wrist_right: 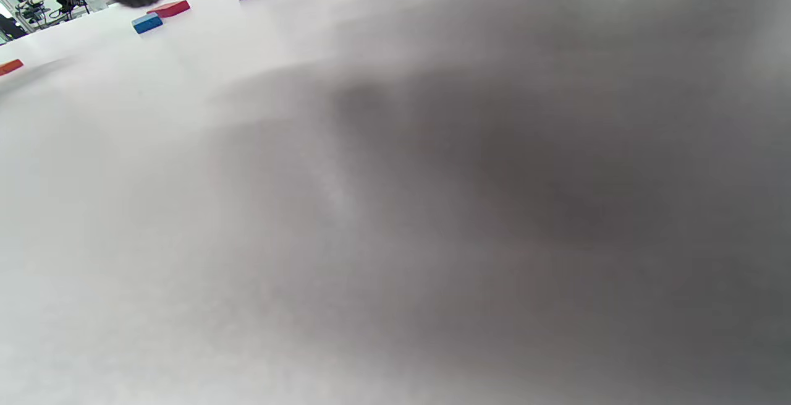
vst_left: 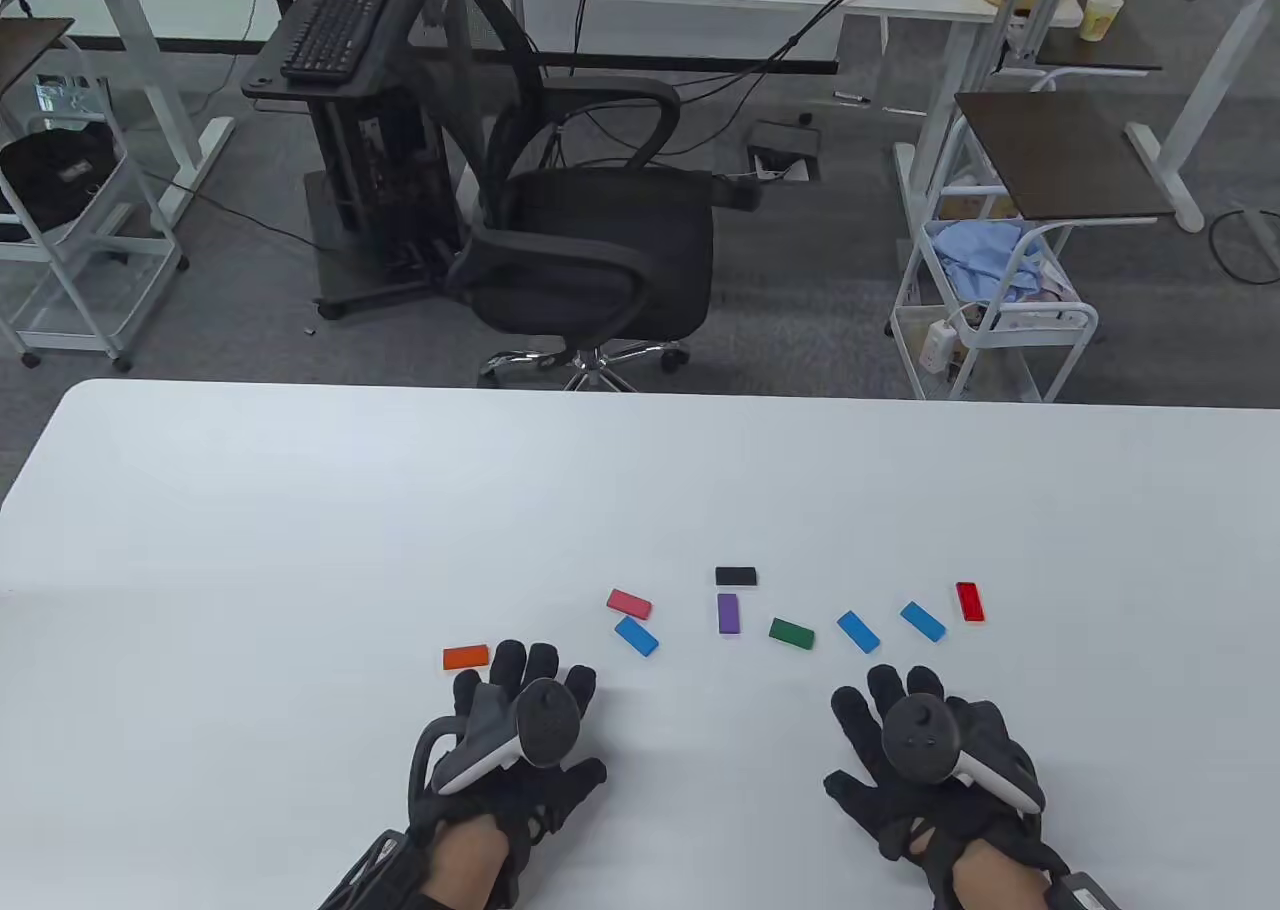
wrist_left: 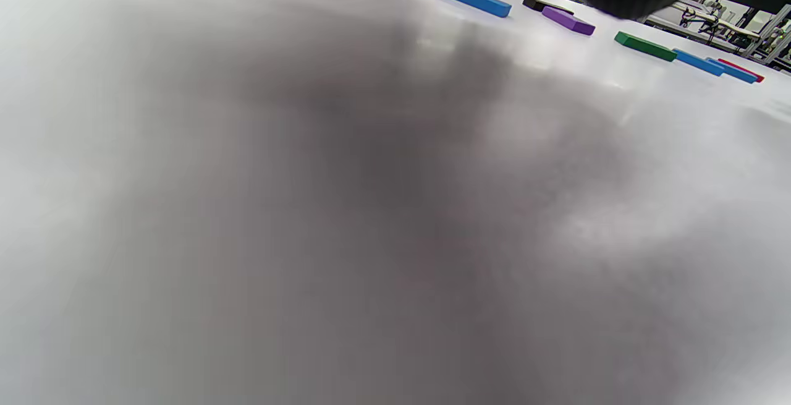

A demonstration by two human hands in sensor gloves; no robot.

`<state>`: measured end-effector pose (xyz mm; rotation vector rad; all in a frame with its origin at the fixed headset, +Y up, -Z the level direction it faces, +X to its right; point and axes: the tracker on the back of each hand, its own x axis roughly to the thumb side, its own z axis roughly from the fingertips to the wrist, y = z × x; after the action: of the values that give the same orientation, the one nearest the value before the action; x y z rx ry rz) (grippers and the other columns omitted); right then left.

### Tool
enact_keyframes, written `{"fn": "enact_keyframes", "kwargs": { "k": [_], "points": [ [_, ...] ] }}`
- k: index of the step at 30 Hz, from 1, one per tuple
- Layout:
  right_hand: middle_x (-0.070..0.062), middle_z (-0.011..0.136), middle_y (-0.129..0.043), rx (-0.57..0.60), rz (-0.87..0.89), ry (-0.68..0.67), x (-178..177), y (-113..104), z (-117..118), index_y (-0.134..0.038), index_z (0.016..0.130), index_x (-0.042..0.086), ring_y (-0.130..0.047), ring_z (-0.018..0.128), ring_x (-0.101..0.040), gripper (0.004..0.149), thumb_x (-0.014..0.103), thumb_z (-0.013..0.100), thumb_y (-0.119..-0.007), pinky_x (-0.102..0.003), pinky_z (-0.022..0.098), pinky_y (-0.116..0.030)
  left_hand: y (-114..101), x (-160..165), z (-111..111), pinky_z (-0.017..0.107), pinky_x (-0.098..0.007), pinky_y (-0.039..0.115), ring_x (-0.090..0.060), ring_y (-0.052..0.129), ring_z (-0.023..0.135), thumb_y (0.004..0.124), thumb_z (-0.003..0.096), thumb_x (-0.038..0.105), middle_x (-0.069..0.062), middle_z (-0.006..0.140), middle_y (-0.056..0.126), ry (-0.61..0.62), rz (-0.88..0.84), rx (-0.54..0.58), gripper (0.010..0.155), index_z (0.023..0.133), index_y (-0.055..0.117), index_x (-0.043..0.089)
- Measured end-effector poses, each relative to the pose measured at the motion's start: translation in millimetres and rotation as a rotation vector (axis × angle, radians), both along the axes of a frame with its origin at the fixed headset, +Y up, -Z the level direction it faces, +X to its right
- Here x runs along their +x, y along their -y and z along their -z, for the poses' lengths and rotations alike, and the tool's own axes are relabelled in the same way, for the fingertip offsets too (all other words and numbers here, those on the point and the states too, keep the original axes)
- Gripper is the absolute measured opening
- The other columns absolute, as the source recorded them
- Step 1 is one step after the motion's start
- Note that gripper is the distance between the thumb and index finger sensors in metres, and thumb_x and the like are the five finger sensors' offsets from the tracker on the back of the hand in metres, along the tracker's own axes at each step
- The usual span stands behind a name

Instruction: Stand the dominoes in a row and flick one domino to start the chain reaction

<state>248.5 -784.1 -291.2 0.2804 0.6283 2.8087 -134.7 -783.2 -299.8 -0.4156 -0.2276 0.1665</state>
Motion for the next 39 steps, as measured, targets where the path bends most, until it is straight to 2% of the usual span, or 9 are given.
{"fn": "enact_keyframes", "kwargs": {
  "k": [19, 27, 32, 39],
  "points": [
    [0.0, 0.11, 0.008, -0.025, 0.015, 0.01, -0.2, 0.7, -0.2, -0.011, 0.101, 0.04, 0.022, 0.091, -0.036, 0.073, 0.061, 0.051, -0.061, -0.062, 0.066, 0.007, 0.2, -4.7, 2.2, 0.066, -0.068, -0.005, -0.033, -0.019, 0.1, 0.061, 0.0445, 0.064, -0.002, 0.11, -0.014, -0.006, -0.012, -0.016, 0.083, 0.104, 0.009, 0.038],
    [-0.001, 0.112, 0.001, -0.042, 0.031, 0.026, -1.5, -7.9, 3.8, -0.013, 0.101, 0.038, 0.018, 0.093, -0.037, 0.073, 0.059, 0.052, -0.063, -0.062, 0.067, 0.005, 0.1, -3.4, 2.6, 0.066, -0.068, -0.004, -0.033, -0.019, 0.1, 0.062, 0.0448, 0.064, -0.003, 0.11, -0.013, 0.005, -0.011, -0.021, 0.083, 0.104, 0.01, 0.037],
    [-0.002, 0.114, -0.002, -0.047, 0.019, 0.021, -4.9, -19.2, 12.5, -0.014, 0.101, 0.038, 0.017, 0.094, -0.038, 0.074, 0.058, 0.052, -0.065, -0.062, 0.067, 0.005, -0.6, -2.1, 3.3, 0.066, -0.068, -0.004, -0.033, -0.019, 0.1, 0.062, 0.0448, 0.064, -0.003, 0.111, -0.013, 0.011, -0.019, -0.016, 0.083, 0.104, 0.01, 0.038],
    [-0.002, 0.114, -0.004, -0.05, 0.013, 0.046, -17.3, -32.9, 45.6, -0.014, 0.101, 0.038, 0.016, 0.094, -0.038, 0.074, 0.056, 0.052, -0.066, -0.062, 0.068, 0.005, -1.8, -1.6, 3.3, 0.066, -0.068, -0.004, -0.033, -0.019, 0.1, 0.062, 0.0449, 0.064, -0.003, 0.111, -0.013, 0.015, -0.026, -0.011, 0.083, 0.104, 0.01, 0.037]
  ]
}}
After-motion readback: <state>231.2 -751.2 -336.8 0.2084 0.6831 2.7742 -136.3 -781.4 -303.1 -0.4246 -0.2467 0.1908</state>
